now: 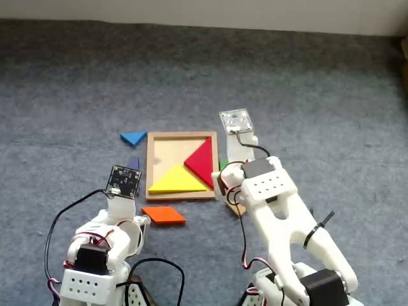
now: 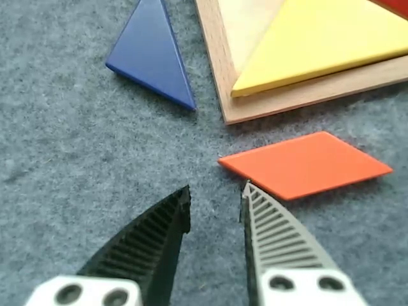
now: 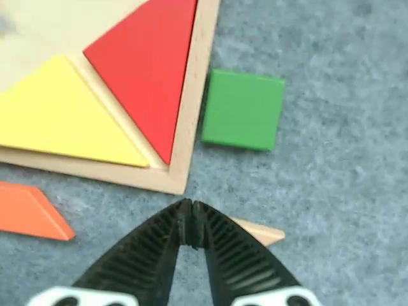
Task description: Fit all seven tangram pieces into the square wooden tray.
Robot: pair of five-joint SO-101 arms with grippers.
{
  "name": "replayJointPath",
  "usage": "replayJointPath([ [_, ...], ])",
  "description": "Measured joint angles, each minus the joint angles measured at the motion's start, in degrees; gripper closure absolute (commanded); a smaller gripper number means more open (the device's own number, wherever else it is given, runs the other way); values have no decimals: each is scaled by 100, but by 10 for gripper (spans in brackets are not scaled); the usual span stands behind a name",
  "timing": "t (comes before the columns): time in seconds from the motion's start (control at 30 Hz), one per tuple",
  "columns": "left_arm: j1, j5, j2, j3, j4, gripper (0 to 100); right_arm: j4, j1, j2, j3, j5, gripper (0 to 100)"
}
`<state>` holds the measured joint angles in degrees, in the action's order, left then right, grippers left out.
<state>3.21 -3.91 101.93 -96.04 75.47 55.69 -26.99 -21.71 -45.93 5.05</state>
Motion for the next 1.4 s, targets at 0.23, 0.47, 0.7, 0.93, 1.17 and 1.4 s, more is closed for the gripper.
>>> replayJointPath([
  [0.23,0,0,0,0,0,854,484,-26,18,35,-105,872],
  [0.47,0,0,0,0,0,854,-615,-475,18,176,-105,868],
  [0.7,0,0,0,0,0,854,-536,-149,35,167,-26,867],
  [0.93,0,0,0,0,0,854,-264,9,44,70,1802,867],
  [1.17,9,0,0,0,0,854,-26,18,44,70,2418,756],
  [1.4,0,0,0,0,0,854,958,510,44,70,88,735],
])
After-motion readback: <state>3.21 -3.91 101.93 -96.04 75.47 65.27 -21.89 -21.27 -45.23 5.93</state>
